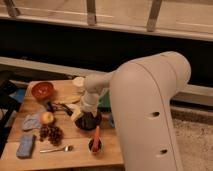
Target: Wipe table surface with eraser
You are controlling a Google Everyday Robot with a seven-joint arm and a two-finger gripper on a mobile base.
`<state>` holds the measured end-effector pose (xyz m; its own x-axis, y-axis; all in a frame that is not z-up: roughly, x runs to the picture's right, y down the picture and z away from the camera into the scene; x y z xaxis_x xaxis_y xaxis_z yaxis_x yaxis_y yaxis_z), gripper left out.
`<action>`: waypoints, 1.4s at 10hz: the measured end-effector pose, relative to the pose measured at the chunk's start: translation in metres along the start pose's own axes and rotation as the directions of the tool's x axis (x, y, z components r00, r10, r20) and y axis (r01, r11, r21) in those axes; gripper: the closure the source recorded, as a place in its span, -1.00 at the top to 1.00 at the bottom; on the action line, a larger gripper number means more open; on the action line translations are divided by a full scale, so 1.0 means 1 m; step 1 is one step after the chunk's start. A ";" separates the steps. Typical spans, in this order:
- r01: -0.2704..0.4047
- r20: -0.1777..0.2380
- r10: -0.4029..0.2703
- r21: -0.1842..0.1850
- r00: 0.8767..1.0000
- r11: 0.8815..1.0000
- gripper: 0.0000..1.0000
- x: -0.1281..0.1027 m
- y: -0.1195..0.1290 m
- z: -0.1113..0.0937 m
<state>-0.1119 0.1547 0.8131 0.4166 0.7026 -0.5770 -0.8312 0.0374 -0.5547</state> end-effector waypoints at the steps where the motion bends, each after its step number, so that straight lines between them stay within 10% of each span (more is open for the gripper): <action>1: -0.009 0.004 0.009 0.000 1.000 1.000 0.42 -0.001 -0.002 0.001; 8: -0.035 0.036 0.036 -0.010 0.999 0.999 -0.96 -0.005 -0.008 0.004; 14: 0.019 0.152 -0.022 0.020 0.988 1.000 -1.00 -0.002 0.006 -0.087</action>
<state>-0.0855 0.0915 0.7585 0.3739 0.8012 -0.4672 -0.8305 0.0650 -0.5532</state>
